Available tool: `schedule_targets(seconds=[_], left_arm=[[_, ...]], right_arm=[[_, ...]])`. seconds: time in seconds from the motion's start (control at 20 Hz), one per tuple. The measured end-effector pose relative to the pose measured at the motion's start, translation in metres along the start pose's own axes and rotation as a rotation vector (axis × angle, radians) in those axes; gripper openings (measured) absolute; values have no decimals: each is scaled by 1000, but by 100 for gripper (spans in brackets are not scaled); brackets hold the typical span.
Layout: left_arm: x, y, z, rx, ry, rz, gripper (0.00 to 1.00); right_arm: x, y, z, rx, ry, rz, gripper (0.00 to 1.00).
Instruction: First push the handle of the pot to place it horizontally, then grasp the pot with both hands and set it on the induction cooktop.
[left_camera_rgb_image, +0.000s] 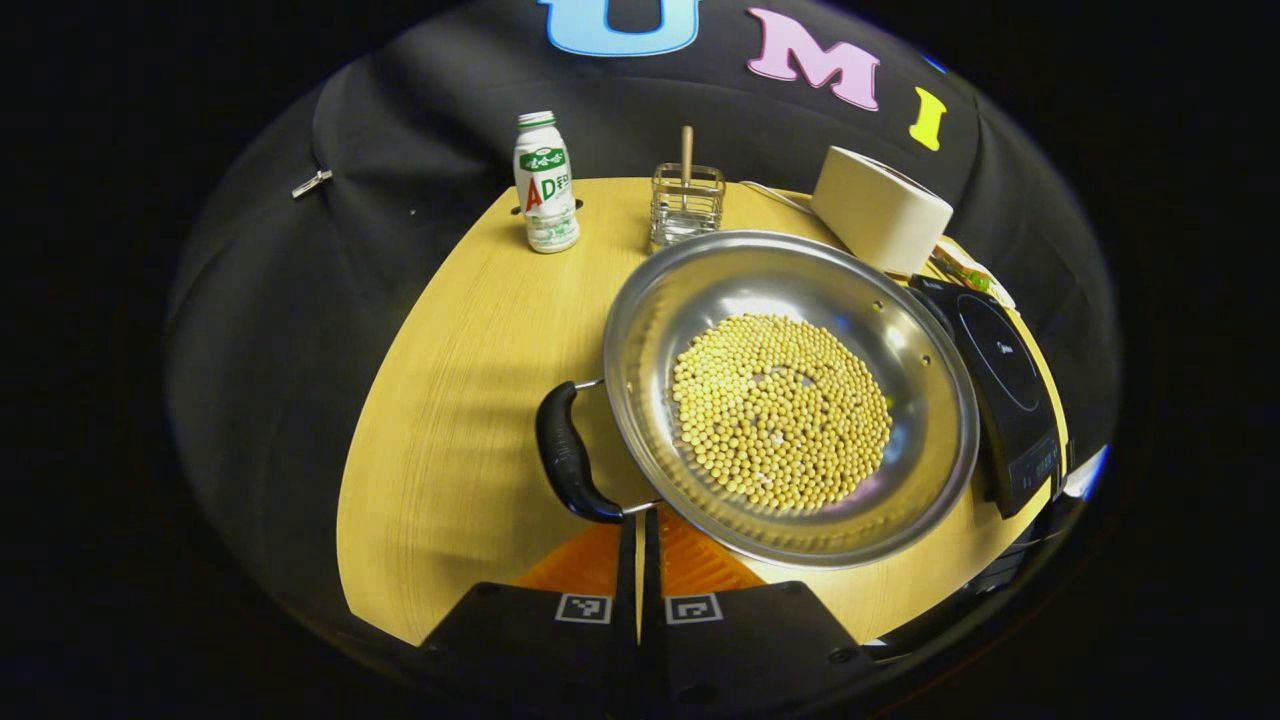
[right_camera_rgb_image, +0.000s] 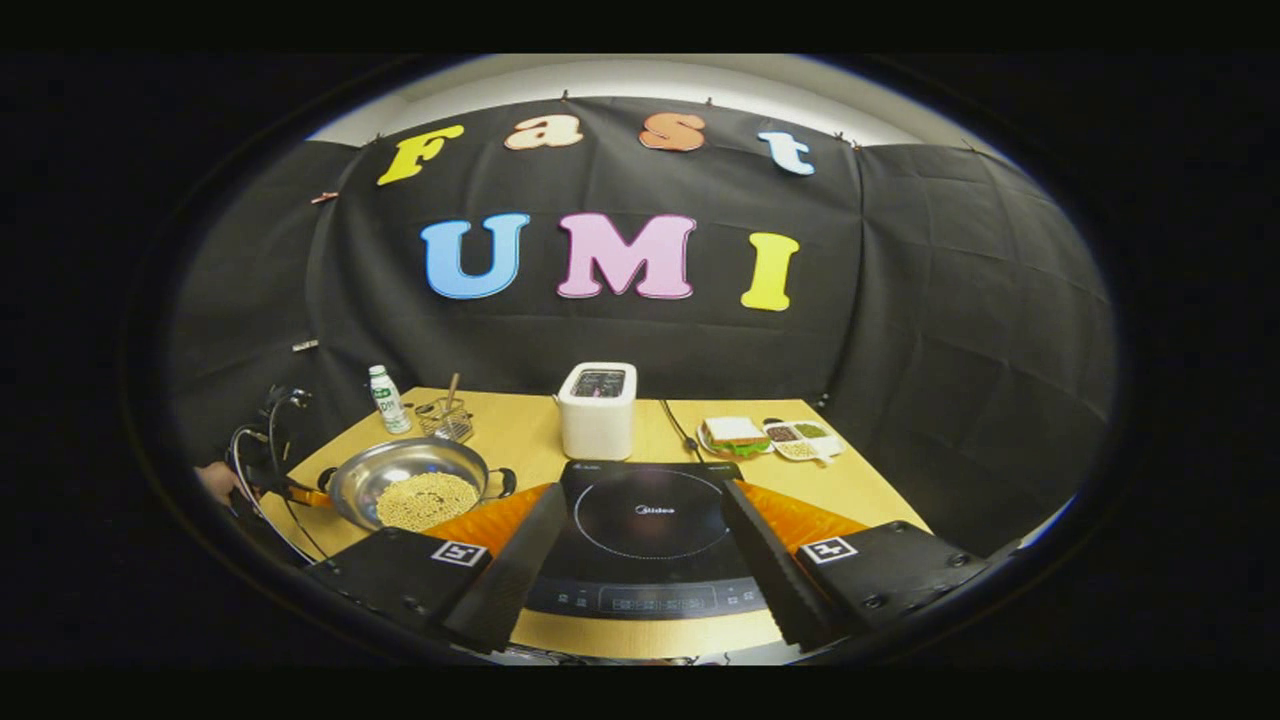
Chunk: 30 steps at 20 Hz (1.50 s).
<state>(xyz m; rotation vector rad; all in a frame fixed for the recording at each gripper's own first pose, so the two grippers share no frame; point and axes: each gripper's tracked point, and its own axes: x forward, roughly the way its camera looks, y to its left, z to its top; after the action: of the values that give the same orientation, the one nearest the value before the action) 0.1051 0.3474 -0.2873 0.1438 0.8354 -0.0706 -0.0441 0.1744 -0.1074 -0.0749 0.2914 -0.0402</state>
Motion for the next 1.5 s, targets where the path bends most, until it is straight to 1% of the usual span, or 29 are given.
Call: schedule_targets(seconds=[0.1, 0.35, 0.75, 0.85, 1.0, 1.15, 1.3, 1.4, 1.5], left_arm=[[4, 6, 5, -4, 2, 3, 5], [15, 18, 18, 30, 6, 25, 5], [33, 40, 43, 45, -6, 51, 5], [34, 41, 47, 30, -19, 54, 5], [26, 40, 46, -8, -43, 41, 5], [9, 45, 45, -22, -65, 46, 6], [-11, 60, 54, -34, -111, 71, 6], [-26, 68, 66, -36, -158, 89, 14], [-36, 68, 80, -44, -212, 81, 48]], right_arm=[[1, -1, 1, -4, 0, -6, 98], [7, -6, -7, 4, 24, -28, 98], [9, -7, -13, 3, 42, -51, 98], [11, -5, -14, 7, 45, -53, 98], [16, 3, -15, 10, 47, -40, 98], [24, 14, -13, 11, 47, -13, 98], [38, 33, -16, 24, 67, 35, 98], [51, 51, -22, 20, 98, 81, 98], [63, 68, -22, 7, 111, 122, 98]])
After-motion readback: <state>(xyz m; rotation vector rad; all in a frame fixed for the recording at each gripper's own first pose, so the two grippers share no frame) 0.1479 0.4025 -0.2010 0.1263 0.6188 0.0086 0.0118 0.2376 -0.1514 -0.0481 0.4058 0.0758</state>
